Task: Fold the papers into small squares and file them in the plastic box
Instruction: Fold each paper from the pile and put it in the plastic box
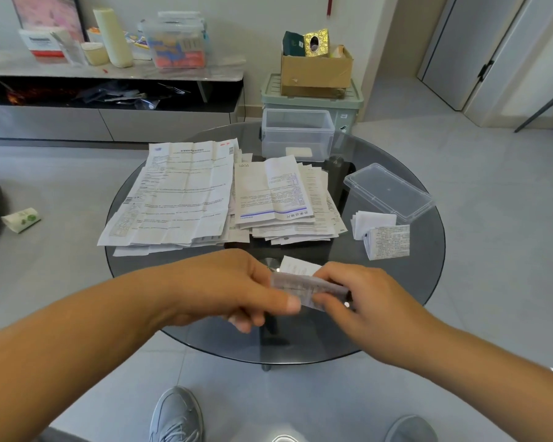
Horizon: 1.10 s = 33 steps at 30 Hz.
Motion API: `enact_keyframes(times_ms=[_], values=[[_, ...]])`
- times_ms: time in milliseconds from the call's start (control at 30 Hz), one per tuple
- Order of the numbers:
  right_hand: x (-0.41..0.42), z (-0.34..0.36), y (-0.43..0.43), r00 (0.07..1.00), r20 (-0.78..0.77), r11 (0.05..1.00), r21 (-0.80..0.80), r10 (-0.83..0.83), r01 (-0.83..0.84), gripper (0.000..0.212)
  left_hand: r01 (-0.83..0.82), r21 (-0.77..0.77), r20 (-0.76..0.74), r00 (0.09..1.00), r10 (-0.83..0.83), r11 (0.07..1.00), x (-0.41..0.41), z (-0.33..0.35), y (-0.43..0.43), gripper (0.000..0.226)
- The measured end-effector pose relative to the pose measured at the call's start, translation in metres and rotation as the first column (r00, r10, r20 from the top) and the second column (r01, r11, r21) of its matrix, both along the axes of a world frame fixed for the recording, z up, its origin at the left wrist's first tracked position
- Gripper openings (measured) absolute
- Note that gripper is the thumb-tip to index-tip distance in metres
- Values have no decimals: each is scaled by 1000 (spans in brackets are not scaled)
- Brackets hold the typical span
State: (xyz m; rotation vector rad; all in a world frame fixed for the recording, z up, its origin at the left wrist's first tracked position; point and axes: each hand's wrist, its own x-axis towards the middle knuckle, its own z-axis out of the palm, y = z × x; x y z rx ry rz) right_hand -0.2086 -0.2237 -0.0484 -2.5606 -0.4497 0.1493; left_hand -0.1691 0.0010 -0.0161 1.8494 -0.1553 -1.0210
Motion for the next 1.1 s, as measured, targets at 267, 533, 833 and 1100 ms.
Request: enact_keyframes(times_ms=[267,533,833,1100], values=[[8,-4,7,970,-86,973,-38,-229,227,58,-81,550,621,706,-342,831,1,-21,-21,37],[12,1,12,960,-80,945,-217,-268,246,75,-97,657,505,793,-341,748,16,-16,-29,56],[15,8,-1,948,-199,966,-122,-247,226,52,-30,509,609,719,-335,860,18,-22,-23,59],[19,5,-6,977,-176,987,-127,-117,95,27,61,489,625,672,-398,870,20,-21,-24,25]])
